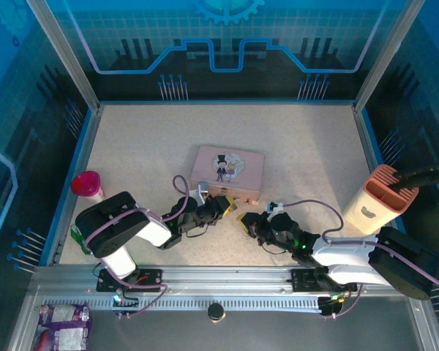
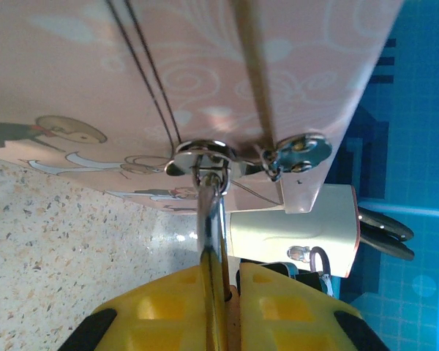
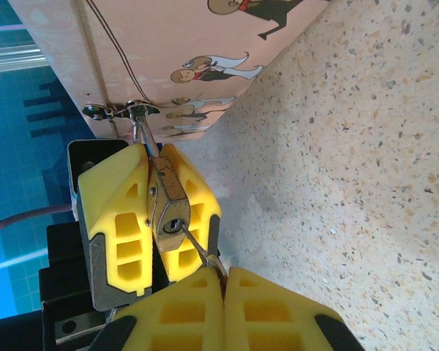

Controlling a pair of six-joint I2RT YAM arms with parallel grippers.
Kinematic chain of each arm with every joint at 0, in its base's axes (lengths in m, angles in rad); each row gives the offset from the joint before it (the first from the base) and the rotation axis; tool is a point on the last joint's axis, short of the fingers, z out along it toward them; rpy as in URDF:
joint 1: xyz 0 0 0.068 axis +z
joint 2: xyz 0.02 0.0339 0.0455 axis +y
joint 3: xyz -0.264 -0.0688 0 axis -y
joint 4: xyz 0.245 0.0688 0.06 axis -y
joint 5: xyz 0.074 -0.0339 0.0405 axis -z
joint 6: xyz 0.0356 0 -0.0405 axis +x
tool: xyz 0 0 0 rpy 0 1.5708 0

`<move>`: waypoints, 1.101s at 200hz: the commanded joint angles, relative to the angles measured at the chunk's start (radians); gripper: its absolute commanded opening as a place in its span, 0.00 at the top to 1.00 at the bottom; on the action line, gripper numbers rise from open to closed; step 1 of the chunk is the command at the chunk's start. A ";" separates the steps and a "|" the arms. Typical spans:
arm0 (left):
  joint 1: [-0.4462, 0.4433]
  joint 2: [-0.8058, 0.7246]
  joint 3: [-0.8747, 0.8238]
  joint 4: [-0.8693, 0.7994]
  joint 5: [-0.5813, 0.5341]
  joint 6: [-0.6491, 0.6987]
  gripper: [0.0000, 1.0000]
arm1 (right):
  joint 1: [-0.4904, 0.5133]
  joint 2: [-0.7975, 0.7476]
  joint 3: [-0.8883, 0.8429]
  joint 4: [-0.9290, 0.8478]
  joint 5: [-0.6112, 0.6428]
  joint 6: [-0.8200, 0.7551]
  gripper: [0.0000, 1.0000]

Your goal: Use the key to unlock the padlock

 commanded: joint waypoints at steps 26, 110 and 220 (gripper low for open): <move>-0.024 -0.006 0.004 0.190 0.054 0.034 1.00 | 0.022 0.022 0.003 0.060 0.044 0.023 1.00; -0.025 -0.007 -0.003 0.196 0.049 0.036 1.00 | 0.028 -0.047 -0.009 -0.029 0.081 0.031 1.00; -0.025 -0.024 0.001 0.196 0.063 0.042 1.00 | 0.037 -0.011 -0.007 0.022 0.093 0.041 1.00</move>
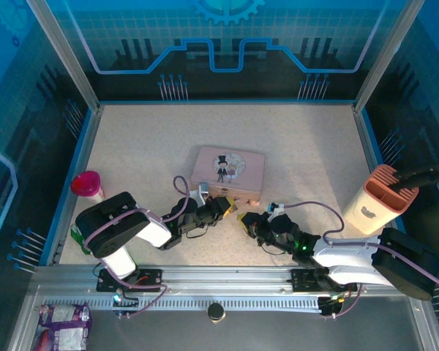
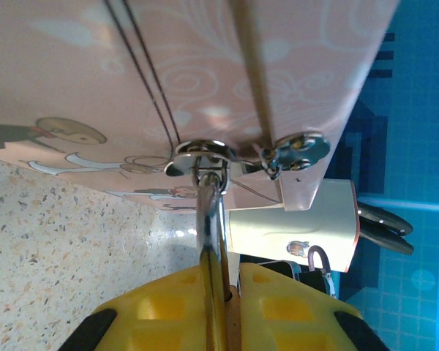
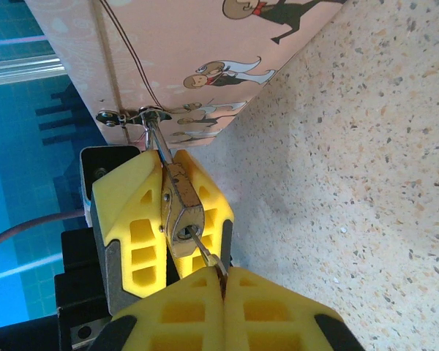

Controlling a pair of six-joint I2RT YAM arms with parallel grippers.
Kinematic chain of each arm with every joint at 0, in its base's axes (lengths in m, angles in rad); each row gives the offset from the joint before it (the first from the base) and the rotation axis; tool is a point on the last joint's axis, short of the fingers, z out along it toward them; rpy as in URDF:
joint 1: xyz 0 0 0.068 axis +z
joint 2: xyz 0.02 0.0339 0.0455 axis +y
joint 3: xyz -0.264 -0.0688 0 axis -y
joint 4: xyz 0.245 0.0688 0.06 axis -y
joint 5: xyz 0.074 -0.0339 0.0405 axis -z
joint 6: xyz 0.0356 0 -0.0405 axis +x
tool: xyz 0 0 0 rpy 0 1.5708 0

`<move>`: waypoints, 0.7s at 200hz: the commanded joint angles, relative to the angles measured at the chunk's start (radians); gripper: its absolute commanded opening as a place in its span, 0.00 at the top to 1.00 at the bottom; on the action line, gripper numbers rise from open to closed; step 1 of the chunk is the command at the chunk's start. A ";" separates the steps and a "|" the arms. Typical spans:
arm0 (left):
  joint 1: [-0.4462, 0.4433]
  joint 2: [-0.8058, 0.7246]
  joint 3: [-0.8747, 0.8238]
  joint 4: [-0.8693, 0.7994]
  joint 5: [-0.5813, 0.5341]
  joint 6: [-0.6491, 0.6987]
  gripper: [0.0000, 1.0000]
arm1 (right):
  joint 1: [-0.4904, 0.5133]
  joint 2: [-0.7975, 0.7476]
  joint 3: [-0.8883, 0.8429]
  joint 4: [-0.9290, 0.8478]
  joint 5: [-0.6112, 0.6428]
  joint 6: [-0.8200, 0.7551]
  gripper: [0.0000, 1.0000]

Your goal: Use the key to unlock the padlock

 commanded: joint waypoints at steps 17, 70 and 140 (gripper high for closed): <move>-0.019 -0.026 0.006 0.187 0.066 0.038 1.00 | 0.008 0.016 -0.005 0.041 0.038 0.009 1.00; -0.038 -0.026 -0.001 0.183 0.067 0.040 1.00 | -0.020 0.022 -0.003 0.066 0.013 0.012 1.00; -0.072 -0.020 0.008 0.176 0.060 0.050 1.00 | -0.038 0.047 0.009 0.107 -0.011 0.008 1.00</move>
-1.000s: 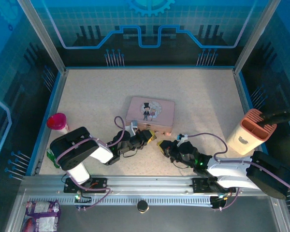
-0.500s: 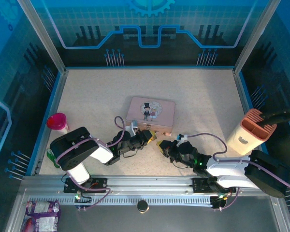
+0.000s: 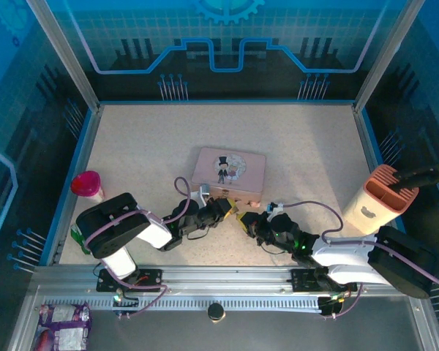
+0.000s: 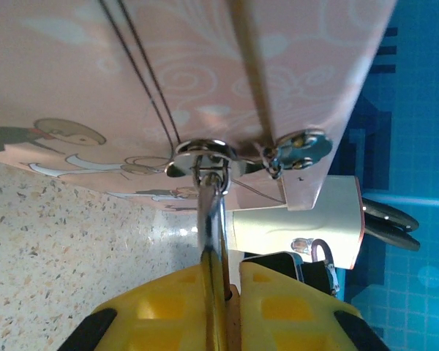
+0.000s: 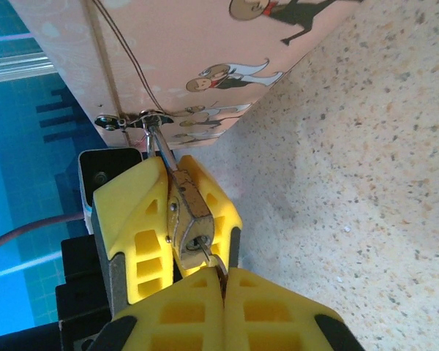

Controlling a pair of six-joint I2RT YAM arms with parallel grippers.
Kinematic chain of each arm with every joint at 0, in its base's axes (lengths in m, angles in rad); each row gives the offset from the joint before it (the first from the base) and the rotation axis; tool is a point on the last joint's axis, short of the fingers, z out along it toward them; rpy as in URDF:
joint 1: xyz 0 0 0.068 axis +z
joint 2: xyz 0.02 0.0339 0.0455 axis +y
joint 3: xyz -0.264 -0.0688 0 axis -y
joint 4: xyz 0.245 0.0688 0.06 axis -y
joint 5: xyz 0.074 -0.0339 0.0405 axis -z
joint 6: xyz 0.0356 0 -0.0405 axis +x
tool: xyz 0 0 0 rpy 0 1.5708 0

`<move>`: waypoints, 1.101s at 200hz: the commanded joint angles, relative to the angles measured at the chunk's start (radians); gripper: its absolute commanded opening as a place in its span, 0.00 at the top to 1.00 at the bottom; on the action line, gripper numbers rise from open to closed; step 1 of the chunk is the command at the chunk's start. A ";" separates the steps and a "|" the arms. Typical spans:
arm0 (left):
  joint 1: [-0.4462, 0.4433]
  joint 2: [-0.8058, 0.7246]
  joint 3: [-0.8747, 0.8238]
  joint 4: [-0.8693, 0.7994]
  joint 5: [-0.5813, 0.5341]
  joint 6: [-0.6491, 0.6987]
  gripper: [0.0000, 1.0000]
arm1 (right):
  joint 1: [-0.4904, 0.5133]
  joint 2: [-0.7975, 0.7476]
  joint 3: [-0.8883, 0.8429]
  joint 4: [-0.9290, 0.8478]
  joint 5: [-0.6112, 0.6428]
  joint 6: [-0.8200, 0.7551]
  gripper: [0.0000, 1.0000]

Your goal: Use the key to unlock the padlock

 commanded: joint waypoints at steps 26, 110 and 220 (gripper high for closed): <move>-0.048 -0.021 0.015 0.168 0.091 0.039 1.00 | -0.026 0.017 0.009 0.057 0.017 0.002 1.00; -0.054 -0.071 0.018 0.045 0.047 0.049 1.00 | -0.081 -0.011 0.030 -0.040 -0.033 -0.075 0.93; -0.006 -0.232 0.121 -0.492 -0.027 0.030 1.00 | -0.056 -0.443 0.239 -0.958 0.119 -0.876 0.50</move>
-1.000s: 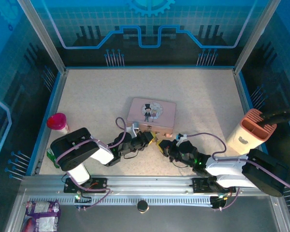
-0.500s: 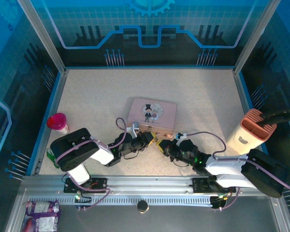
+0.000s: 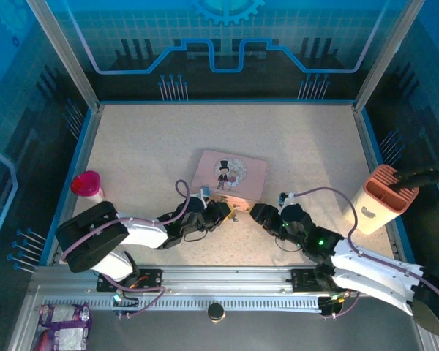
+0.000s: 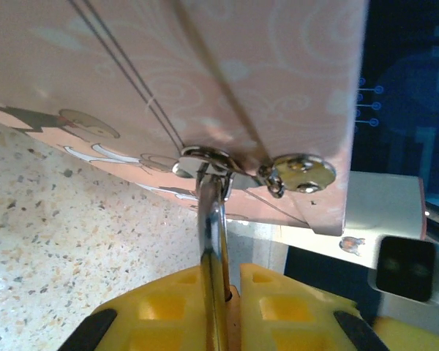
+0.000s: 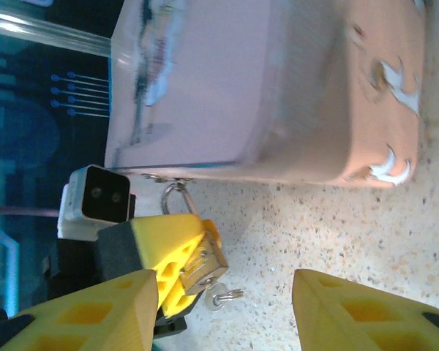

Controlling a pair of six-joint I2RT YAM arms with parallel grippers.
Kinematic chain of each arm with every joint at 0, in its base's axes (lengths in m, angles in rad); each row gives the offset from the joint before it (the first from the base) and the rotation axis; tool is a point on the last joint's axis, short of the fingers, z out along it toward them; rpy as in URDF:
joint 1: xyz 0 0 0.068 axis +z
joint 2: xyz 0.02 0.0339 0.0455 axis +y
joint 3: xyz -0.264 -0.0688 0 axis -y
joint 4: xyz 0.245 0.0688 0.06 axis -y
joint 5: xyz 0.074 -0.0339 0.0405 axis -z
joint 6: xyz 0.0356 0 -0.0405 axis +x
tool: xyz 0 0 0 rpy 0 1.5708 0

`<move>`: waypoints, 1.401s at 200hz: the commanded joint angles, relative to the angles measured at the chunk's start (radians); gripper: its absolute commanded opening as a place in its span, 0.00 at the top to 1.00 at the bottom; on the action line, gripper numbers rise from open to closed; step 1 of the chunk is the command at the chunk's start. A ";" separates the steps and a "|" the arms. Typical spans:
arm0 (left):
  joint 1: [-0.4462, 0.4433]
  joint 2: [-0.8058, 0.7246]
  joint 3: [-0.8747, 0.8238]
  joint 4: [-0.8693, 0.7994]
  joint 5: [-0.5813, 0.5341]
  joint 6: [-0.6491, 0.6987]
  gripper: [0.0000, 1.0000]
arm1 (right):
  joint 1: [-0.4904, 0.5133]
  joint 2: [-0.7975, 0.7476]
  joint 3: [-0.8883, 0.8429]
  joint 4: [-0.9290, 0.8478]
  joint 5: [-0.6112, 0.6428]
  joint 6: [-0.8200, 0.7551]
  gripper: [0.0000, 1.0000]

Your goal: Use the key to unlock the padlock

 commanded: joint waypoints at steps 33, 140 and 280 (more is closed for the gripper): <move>0.014 -0.111 0.102 -0.231 -0.017 0.029 1.00 | 0.249 0.000 0.062 -0.109 0.318 -0.728 0.55; 0.017 -0.156 0.125 -0.323 0.004 0.040 1.00 | 0.442 0.375 0.022 0.407 0.487 -1.227 0.57; 0.010 -0.182 0.122 -0.333 0.000 0.060 1.00 | 0.462 0.635 0.046 0.627 0.597 -1.283 0.70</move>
